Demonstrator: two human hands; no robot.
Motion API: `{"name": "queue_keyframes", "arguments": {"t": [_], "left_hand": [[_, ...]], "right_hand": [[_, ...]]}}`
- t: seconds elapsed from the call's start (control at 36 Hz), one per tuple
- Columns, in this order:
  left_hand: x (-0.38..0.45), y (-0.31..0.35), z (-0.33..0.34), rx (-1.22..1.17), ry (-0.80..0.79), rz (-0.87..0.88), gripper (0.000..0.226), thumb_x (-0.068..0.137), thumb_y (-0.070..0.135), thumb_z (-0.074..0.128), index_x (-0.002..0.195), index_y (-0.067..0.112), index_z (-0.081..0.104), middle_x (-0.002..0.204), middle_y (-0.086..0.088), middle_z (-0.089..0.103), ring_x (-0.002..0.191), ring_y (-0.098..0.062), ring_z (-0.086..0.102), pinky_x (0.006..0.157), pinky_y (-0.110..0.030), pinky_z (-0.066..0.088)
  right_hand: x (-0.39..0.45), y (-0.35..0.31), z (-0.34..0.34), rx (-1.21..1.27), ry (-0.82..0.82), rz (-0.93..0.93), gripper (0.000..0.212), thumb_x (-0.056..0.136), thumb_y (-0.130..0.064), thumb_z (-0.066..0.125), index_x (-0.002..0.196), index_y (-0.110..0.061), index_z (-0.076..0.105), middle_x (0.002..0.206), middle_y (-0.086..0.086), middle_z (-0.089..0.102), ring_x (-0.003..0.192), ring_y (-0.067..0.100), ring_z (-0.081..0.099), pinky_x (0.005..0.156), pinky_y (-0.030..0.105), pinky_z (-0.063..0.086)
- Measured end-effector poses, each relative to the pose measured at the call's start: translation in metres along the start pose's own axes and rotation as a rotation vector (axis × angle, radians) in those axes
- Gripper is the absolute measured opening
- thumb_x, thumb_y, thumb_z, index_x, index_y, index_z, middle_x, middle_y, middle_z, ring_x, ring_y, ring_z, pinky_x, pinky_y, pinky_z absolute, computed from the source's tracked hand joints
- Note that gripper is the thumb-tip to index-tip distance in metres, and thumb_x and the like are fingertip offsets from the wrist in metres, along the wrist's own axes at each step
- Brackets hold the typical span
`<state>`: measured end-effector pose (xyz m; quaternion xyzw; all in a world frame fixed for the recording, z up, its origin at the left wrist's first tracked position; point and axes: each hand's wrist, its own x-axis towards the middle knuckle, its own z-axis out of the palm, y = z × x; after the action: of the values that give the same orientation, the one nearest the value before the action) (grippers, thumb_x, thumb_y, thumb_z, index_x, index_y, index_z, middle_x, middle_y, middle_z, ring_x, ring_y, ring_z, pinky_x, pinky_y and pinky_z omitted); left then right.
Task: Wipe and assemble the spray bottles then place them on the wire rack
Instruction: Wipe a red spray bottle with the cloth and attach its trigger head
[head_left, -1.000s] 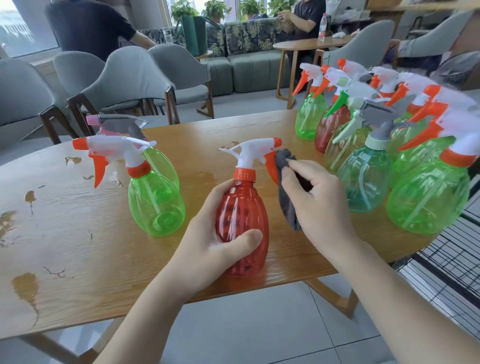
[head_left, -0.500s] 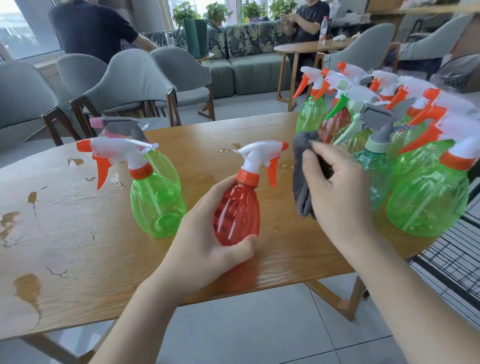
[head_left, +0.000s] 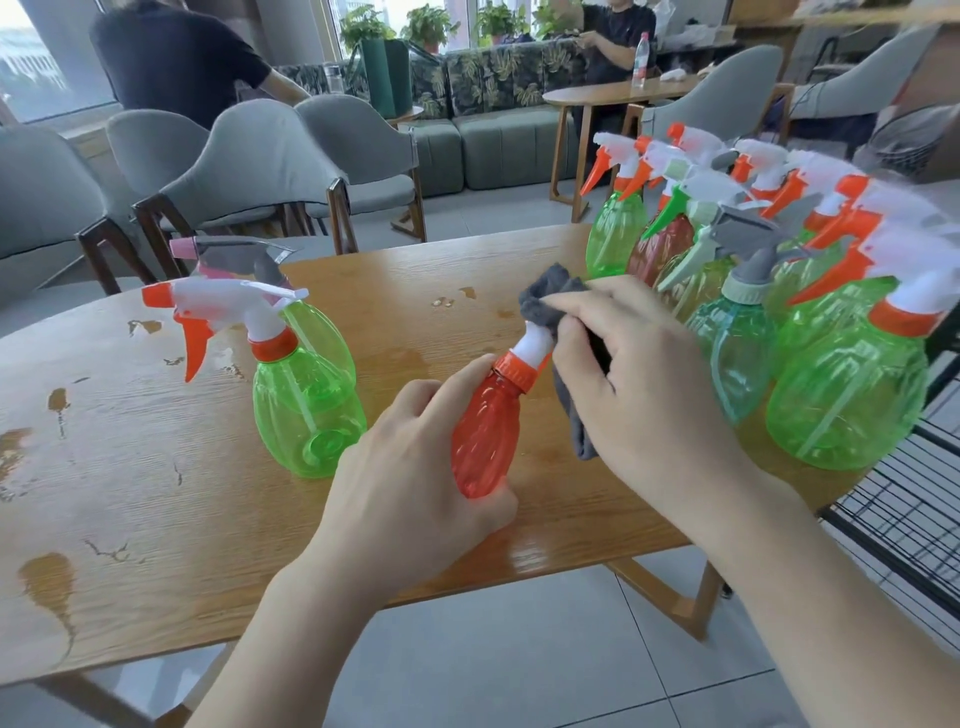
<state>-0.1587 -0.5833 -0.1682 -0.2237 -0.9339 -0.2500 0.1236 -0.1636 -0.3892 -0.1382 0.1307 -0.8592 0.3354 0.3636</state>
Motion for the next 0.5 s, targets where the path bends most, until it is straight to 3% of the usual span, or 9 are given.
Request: {"name": "queue_keyframes", "arguments": {"t": [0.08, 0.14, 0.17, 0.22, 0.28, 0.39, 0.5], "left_hand": [[0.0, 0.001, 0.001, 0.0, 0.005, -0.03, 0.095, 0.064, 0.056, 0.066, 0.149, 0.061, 0.022, 0.115, 0.021, 0.049, 0.093, -0.014, 0.061, 0.073, -0.037, 0.056], [0.0, 0.003, 0.002, -0.014, 0.024, -0.054, 0.094, 0.064, 0.057, 0.066, 0.149, 0.06, 0.025, 0.113, 0.02, 0.049, 0.091, -0.013, 0.061, 0.073, -0.039, 0.057], [0.0, 0.004, 0.002, -0.034, 0.038, -0.062, 0.093, 0.064, 0.057, 0.065, 0.148, 0.06, 0.026, 0.112, 0.02, 0.05, 0.091, -0.013, 0.061, 0.074, -0.039, 0.057], [0.0, 0.006, 0.005, -0.094, 0.069, -0.081, 0.091, 0.064, 0.057, 0.064, 0.147, 0.06, 0.027, 0.11, 0.019, 0.051, 0.091, -0.012, 0.061, 0.077, -0.04, 0.057], [-0.001, 0.008, 0.008, -0.16, 0.096, -0.099, 0.089, 0.065, 0.053, 0.066, 0.145, 0.061, 0.029, 0.11, 0.018, 0.052, 0.092, -0.01, 0.061, 0.081, -0.041, 0.056], [-0.002, 0.015, 0.009, -0.196, 0.102, -0.104, 0.089, 0.067, 0.051, 0.07, 0.146, 0.061, 0.029, 0.114, 0.019, 0.052, 0.097, -0.01, 0.061, 0.083, -0.042, 0.056], [-0.001, 0.015, 0.014, -0.065, 0.116, -0.093, 0.097, 0.073, 0.049, 0.08, 0.152, 0.057, 0.025, 0.127, 0.014, 0.05, 0.109, -0.017, 0.059, 0.076, -0.04, 0.056]], "right_hand": [[-0.002, -0.007, -0.001, 0.103, -0.008, 0.009, 0.034, 0.105, -0.022, 0.044, 0.122, -0.009, 0.071, 0.111, -0.001, 0.063, 0.1, 0.002, 0.057, 0.089, 0.004, 0.04], [-0.002, -0.008, -0.004, 0.255, 0.008, 0.102, 0.027, 0.106, -0.018, 0.047, 0.117, -0.024, 0.071, 0.107, -0.013, 0.067, 0.103, -0.003, 0.061, 0.089, 0.007, 0.042], [-0.003, -0.009, -0.005, 0.343, 0.026, 0.174, 0.027, 0.106, -0.016, 0.049, 0.111, -0.033, 0.07, 0.101, -0.018, 0.069, 0.1, -0.003, 0.063, 0.086, 0.012, 0.047], [-0.005, -0.007, -0.004, 0.48, 0.064, 0.375, 0.033, 0.105, -0.017, 0.052, 0.097, -0.042, 0.07, 0.085, -0.004, 0.074, 0.084, 0.013, 0.069, 0.075, 0.035, 0.053], [-0.008, -0.003, 0.002, 0.547, 0.047, 0.589, 0.028, 0.1, -0.021, 0.055, 0.088, -0.033, 0.078, 0.079, 0.01, 0.072, 0.075, 0.031, 0.066, 0.066, 0.044, 0.051], [-0.012, -0.004, 0.016, 0.807, -0.035, 0.921, 0.021, 0.1, -0.009, 0.052, 0.093, 0.007, 0.064, 0.08, 0.013, 0.062, 0.075, 0.024, 0.059, 0.07, 0.036, 0.045], [-0.008, -0.012, 0.017, 1.097, -0.016, 1.033, 0.017, 0.103, -0.009, 0.052, 0.1, -0.004, 0.068, 0.088, 0.015, 0.07, 0.08, 0.024, 0.07, 0.068, 0.032, 0.057]]}}
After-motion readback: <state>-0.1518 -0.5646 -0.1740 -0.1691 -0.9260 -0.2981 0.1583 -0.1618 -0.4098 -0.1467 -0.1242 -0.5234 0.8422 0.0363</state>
